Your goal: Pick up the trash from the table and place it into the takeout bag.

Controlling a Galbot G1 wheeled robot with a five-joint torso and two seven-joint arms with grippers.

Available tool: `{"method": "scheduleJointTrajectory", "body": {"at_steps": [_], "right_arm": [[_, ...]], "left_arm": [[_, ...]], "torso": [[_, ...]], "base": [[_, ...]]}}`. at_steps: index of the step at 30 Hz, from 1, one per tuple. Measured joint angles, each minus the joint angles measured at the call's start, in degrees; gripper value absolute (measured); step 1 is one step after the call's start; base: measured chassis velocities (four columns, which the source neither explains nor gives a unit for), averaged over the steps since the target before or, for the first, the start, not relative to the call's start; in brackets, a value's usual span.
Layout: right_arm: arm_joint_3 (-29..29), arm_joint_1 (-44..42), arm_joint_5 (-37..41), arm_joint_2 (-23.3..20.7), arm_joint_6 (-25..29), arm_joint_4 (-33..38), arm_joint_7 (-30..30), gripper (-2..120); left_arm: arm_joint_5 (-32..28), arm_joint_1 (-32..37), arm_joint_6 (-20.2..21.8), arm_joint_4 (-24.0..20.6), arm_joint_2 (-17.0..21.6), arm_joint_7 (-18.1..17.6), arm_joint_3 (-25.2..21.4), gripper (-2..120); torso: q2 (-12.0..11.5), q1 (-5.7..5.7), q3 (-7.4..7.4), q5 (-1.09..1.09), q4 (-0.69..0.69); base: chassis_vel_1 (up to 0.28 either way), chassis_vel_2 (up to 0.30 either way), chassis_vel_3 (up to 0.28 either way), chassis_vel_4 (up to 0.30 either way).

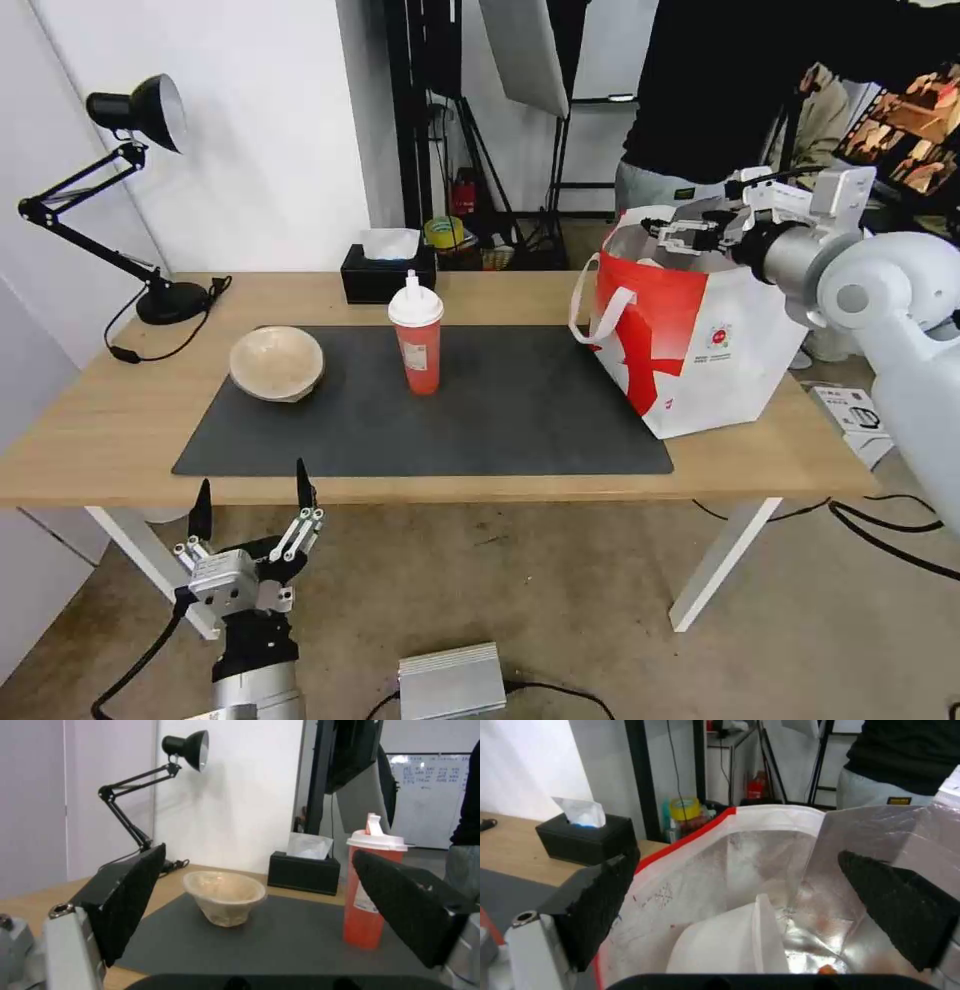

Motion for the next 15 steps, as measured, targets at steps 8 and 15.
{"method": "scheduleJointTrajectory", "body": {"at_steps": [8, 15], "right_arm": [[1.21, -1.34, 0.08, -0.07, 2.3, 1.68, -1.01, 100], [2.35, -2.7, 0.14, -0.08, 8.07, 5.46, -1.17, 100]], "left_arm": [[0.0, 0.12, -0.02, -0.12, 0.02, 0.0, -0.02, 100], [-0.05, 0.33, -0.03, -0.43, 0.05, 0.0, -0.02, 100]], "torso": [[0.0, 0.0, 0.0, 0.0, 0.0], [0.0, 0.0, 0.0, -0.01, 0.0]], "base": [[0.0, 0.0, 0.0, 0.0], [0.0, 0.0, 0.0, 0.0]]}}
